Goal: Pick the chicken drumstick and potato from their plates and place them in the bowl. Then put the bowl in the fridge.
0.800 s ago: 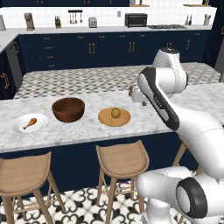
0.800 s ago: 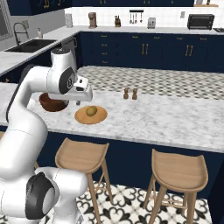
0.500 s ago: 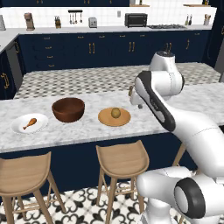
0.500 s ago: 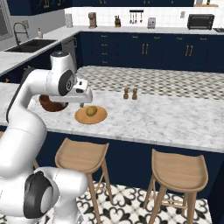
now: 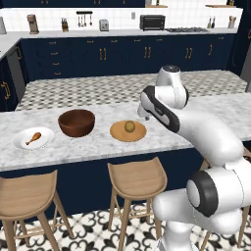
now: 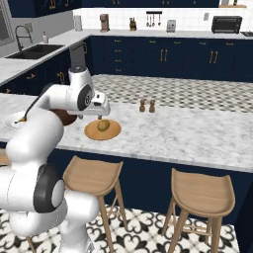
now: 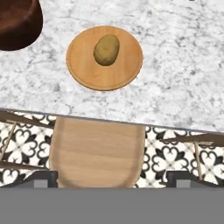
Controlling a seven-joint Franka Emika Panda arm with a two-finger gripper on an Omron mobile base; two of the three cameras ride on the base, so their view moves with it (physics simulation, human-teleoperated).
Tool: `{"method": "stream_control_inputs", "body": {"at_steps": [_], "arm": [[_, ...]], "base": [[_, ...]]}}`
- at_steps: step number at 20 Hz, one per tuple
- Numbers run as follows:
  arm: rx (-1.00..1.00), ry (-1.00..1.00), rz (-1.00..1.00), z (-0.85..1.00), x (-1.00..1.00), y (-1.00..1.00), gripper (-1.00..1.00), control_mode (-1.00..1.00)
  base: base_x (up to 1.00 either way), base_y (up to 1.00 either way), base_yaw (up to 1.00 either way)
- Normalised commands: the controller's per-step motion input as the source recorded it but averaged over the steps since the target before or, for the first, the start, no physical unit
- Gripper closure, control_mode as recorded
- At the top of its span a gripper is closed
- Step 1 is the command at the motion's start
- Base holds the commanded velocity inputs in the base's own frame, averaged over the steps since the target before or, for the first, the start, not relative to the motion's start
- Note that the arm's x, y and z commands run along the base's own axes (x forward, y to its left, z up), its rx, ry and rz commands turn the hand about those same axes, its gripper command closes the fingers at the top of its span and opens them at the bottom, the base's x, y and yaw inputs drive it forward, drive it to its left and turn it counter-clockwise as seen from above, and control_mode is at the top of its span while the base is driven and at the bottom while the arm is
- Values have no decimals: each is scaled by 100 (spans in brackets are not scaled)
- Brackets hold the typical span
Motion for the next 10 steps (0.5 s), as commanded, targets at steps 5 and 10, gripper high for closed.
{"method": "stream_control_inputs", "body": {"at_steps": [5, 10], "arm": [[0, -4, -3, -58, 55, 38, -100, -100], [0, 10, -12, -66, 63, 23, -100, -100]], "base": [[0, 0, 0], [0, 0, 0]]}}
